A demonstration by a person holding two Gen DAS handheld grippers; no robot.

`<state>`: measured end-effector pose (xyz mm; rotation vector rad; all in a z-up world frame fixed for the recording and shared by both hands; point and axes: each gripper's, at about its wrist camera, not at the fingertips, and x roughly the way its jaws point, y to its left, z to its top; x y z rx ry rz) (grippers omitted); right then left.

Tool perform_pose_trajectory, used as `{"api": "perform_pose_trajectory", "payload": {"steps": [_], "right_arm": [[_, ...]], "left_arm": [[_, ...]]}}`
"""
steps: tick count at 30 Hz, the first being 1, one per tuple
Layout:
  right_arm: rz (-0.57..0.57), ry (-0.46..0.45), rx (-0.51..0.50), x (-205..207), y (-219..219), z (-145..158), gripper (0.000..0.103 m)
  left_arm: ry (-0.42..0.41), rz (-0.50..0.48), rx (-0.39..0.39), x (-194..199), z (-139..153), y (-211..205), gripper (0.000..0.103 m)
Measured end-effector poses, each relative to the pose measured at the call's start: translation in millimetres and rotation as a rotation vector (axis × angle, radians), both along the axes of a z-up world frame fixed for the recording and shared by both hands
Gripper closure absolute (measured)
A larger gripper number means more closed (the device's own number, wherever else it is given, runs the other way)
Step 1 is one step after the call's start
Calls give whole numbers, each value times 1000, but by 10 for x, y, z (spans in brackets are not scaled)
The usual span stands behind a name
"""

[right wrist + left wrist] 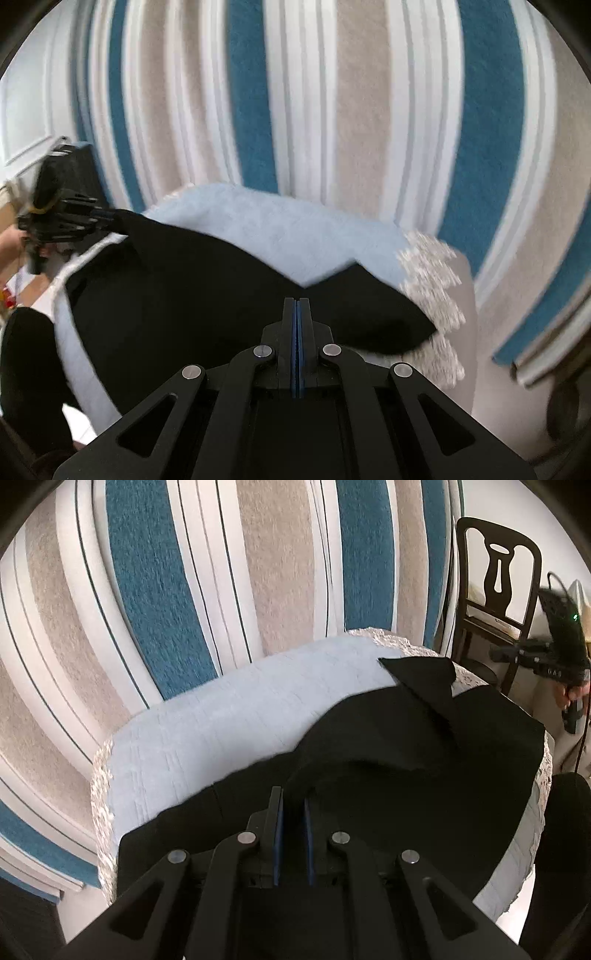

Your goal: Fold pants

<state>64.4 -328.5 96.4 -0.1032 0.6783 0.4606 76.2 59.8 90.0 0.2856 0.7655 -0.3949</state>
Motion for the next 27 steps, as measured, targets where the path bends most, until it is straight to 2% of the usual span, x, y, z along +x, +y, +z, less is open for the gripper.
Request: {"api": "perform_pose_trajectory", "payload": {"steps": [2,3,4,8,9,10,13,18,23,25,26,27], "right_arm": [[-38,61,43,31,-40,-159,103],[-59,78,50,35,-40,-224,98],[-78,96,64,47,-44,-287,89],[-133,148,94,128,93,-444,66],[-142,151,95,148,147,-467,55],[-164,152,97,192,225,-488,49],[-207,152,119,276,369,-504,48],[-342,174,116,511,613,-567,48],[-401,212,29,617,857,-655,48],[-451,204,-48,639,896,-689,49],[-465,192,-83,630,906,-695,51],[-466,179,-109,610,911,-695,62]], "left_arm": [[3,7,-11,-69,-26,20,91],[5,7,-18,-99,-37,29,91],[1,7,-22,-138,-43,37,91],[0,18,-54,-247,-92,66,91],[6,20,-61,-258,-118,72,91],[12,24,-60,-271,-144,66,91],[17,24,-48,-300,-209,59,91],[12,28,-54,-335,-244,58,91],[19,25,-54,-333,-298,57,91],[20,25,-58,-345,-318,62,91],[20,26,-61,-350,-322,64,91],[21,26,-64,-356,-325,68,91]]}}
